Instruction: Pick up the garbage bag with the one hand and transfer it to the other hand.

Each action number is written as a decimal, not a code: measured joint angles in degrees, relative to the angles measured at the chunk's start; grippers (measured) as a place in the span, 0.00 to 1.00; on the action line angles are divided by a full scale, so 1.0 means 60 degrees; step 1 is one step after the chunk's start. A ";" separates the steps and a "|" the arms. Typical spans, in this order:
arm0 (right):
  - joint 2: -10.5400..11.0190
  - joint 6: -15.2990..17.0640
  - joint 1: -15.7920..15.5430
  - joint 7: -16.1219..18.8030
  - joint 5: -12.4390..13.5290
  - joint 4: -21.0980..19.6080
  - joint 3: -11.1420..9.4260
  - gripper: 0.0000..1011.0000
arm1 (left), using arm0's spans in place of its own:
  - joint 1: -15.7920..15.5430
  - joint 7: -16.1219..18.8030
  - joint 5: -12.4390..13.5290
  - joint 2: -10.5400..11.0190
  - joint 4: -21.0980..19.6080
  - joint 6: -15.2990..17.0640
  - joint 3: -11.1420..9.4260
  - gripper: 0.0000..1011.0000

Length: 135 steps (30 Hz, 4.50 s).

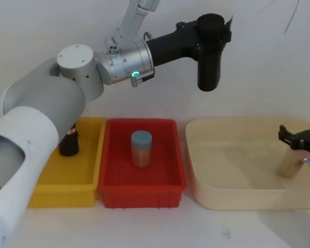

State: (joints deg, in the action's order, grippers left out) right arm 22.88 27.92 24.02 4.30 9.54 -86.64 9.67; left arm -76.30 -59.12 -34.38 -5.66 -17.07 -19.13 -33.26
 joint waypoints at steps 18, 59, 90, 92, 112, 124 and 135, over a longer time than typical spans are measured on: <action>0.0164 -0.0266 -0.0242 0.0569 0.0119 -0.0316 -0.0118 0.99 | -0.0434 -0.0337 -0.0143 -0.0409 0.0927 -0.0395 -0.0091 0.52; -0.0905 -0.2050 0.1097 0.2993 0.1627 -0.0169 0.0752 0.99 | -0.0561 -0.0431 -0.0182 -0.0527 0.1196 -0.0510 -0.0115 0.52; -0.1867 -0.3295 0.2405 0.2148 0.0821 0.1929 0.1413 0.83 | -0.0564 -0.0429 -0.0180 -0.0530 0.1203 -0.0509 -0.0114 0.52; -0.1896 -0.3325 0.2438 0.2134 0.0801 0.1996 0.1430 0.78 | -0.0564 -0.0429 -0.0180 -0.0529 0.1203 -0.0510 -0.0114 0.52; -0.2005 -0.3458 0.2578 0.2061 0.0709 0.2244 0.1496 0.54 | -0.0564 -0.0428 -0.0180 -0.0529 0.1203 -0.0509 -0.0115 0.52; -0.2017 -0.3463 0.2592 0.2043 0.0673 0.2280 0.1501 0.54 | -0.0564 -0.0430 -0.0180 -0.0530 0.1202 -0.0509 -0.0114 0.78; -0.1930 -0.3192 0.2464 0.1625 0.0449 0.2095 0.1337 0.54 | -0.0564 -0.0430 -0.0180 -0.0529 0.1202 -0.0509 -0.0115 0.99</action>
State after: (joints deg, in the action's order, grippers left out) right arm 11.30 8.76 38.80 14.05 12.24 -74.06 17.69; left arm -79.68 -61.70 -35.46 -8.83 -9.86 -22.18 -33.94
